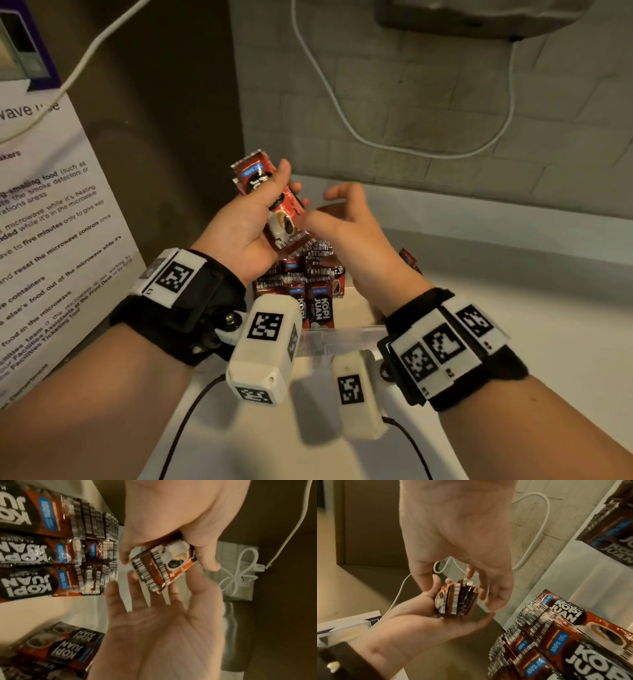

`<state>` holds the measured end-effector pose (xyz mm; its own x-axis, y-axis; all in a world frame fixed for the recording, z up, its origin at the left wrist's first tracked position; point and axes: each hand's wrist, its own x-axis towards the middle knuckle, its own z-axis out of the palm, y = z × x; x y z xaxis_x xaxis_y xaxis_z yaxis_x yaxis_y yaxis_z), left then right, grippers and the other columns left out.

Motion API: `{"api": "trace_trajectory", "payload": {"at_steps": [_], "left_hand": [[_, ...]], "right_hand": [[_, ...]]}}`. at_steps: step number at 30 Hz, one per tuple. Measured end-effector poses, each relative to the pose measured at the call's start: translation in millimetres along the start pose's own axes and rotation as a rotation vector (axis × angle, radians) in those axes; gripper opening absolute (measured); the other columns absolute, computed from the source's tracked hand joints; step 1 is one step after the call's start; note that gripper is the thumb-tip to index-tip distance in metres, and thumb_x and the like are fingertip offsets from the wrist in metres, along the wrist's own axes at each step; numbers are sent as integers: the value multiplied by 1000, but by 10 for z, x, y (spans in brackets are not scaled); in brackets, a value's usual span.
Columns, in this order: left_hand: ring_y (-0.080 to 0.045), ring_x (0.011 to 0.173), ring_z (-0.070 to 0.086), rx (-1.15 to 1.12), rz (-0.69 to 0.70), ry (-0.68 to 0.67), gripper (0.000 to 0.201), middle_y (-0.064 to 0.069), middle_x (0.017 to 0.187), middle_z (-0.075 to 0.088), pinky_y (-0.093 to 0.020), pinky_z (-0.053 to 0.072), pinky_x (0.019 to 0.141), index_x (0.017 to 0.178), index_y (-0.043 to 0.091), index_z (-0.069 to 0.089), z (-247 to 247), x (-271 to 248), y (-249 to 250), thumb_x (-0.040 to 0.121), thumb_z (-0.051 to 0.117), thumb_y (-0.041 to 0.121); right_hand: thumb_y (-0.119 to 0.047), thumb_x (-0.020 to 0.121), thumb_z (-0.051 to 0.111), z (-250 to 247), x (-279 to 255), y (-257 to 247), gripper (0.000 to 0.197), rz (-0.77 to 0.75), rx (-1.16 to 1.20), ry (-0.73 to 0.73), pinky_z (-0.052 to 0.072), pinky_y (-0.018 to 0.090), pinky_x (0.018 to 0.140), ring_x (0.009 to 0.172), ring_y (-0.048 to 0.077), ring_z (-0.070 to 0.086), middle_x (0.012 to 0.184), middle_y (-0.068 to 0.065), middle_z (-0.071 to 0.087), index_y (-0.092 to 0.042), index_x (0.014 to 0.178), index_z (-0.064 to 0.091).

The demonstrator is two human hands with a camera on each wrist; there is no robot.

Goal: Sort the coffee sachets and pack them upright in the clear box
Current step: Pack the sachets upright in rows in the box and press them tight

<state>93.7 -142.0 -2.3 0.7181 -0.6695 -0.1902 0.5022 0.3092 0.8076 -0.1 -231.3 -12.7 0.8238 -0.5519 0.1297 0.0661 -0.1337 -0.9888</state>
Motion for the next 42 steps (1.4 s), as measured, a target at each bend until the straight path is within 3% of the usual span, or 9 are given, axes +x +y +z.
{"api": "trace_trajectory", "payload": {"at_steps": [3, 9, 13, 17, 23, 28, 33, 37, 42], "left_hand": [[-16, 63, 67, 14, 14, -56, 25, 0, 66, 63, -34, 59, 68, 70, 13, 61, 139, -38, -101, 73, 74, 34], [-19, 80, 67, 124, 7, -248, 28, -7, 87, 68, -36, 53, 80, 97, 10, 67, 82, -73, -219, 76, 64, 27], [-23, 80, 70, 170, 14, -169, 15, -9, 88, 72, -39, 56, 73, 98, 11, 69, 68, -56, -266, 92, 57, 18], [-30, 85, 72, 189, 41, -92, 17, -13, 97, 73, -50, 57, 73, 105, 9, 69, 88, -63, -265, 92, 60, 17], [-29, 89, 72, 168, 46, -67, 24, -12, 102, 74, -49, 58, 73, 113, 11, 67, 68, -59, -223, 89, 65, 14], [-28, 88, 70, 99, -22, -111, 19, -12, 99, 73, -46, 57, 77, 108, 13, 67, 73, -27, -264, 90, 62, 11], [-15, 77, 69, 64, -44, -36, 10, 4, 81, 72, -51, 58, 68, 88, 25, 62, 32, 27, -219, 95, 56, 21], [-14, 76, 68, 65, 3, 69, 11, 5, 67, 68, -51, 52, 86, 84, 22, 62, 12, 44, -124, 94, 58, 24], [-13, 64, 66, 16, 27, 93, 3, 3, 71, 65, -34, 52, 76, 92, 20, 61, 2, 38, -103, 93, 59, 18]], "right_hand": [[-21, 82, 72, 60, -34, 23, 45, 48, -20, -145, 53, 33, 63, 88, 20, 65, 105, 6, 62, -16, 115, 42], [-11, 93, 56, -36, -82, 104, 28, 129, 363, -150, 47, 21, 48, 67, 9, 66, 86, 0, 66, -9, 120, 49], [-14, 96, 53, -19, -83, 122, 22, 59, 255, -163, 58, 27, 69, 85, 8, 69, 96, -5, 70, -21, 117, 56], [-12, 84, 70, -23, -35, 104, 34, -32, 22, 29, 56, 37, 83, 89, 15, 68, 99, 2, 68, -17, 112, 52], [-7, 83, 69, -126, -8, 8, 6, -4, 106, 131, 51, 26, 54, 63, 15, 67, 73, 4, 68, -10, 86, 65], [-3, 90, 59, -170, 24, 9, 16, 98, 236, 214, 38, 18, 39, 35, 6, 45, 58, 2, 60, -9, 76, 58], [0, 88, 59, -271, 111, 97, 25, 62, 187, 474, 36, 17, 36, 42, 11, 51, 66, 5, 60, -19, 72, 54], [-6, 81, 59, -195, 158, 334, 23, 35, -198, 603, 57, 46, 65, 73, 29, 68, 81, 7, 69, -27, 73, 54], [-8, 86, 62, -156, 152, 489, 19, 156, -499, 512, 44, 30, 72, 101, 31, 61, 108, 14, 64, -3, 105, 59]]}}
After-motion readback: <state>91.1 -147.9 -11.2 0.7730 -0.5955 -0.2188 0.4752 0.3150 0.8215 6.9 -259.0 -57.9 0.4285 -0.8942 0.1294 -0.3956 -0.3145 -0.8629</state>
